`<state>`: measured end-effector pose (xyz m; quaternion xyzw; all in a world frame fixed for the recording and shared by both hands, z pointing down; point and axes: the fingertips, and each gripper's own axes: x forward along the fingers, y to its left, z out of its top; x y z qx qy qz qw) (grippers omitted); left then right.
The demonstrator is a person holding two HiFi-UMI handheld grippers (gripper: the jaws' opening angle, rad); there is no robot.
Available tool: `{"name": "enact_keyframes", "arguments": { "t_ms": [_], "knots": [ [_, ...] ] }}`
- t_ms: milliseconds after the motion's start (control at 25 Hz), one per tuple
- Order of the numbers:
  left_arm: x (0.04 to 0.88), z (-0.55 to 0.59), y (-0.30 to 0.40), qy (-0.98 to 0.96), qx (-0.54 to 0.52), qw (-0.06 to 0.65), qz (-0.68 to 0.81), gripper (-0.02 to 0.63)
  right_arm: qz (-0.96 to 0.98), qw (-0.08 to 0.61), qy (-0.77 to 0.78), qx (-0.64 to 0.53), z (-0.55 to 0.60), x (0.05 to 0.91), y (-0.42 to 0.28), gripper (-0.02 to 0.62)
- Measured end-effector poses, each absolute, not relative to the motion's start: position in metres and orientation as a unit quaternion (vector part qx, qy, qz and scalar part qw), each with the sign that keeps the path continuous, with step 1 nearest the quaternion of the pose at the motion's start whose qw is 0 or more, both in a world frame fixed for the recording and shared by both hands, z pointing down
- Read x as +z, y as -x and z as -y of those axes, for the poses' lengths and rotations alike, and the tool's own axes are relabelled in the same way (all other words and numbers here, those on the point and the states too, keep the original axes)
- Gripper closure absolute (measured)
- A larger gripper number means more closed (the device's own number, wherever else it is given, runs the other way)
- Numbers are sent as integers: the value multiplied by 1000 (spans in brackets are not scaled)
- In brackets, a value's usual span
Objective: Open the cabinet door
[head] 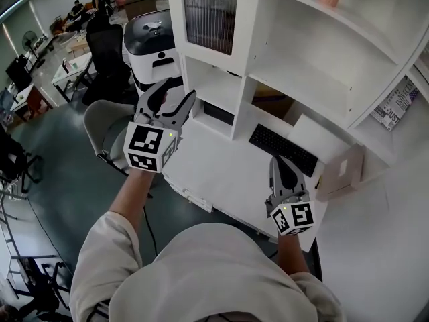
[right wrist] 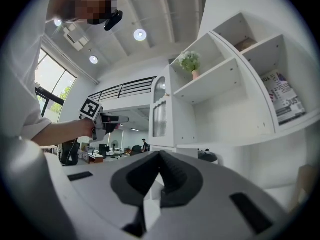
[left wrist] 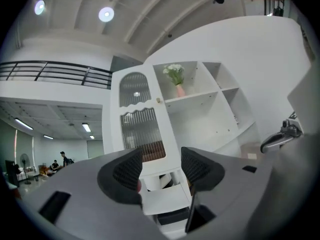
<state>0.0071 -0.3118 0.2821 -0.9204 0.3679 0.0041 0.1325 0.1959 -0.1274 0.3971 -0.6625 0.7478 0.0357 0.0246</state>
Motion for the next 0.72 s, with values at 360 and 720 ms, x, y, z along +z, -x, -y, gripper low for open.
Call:
{"name": "enact_keyframes", "arguments": {
  "t_ms": [360, 720],
  "knots": [
    [242, 337, -37, 918, -5, 181, -353, 360, -726, 30, 687, 31, 107, 399, -219, 591],
    [209, 365, -74, 907, -34, 245, -341, 360, -711, 31, 702, 24, 93, 405, -235, 591]
  ]
}}
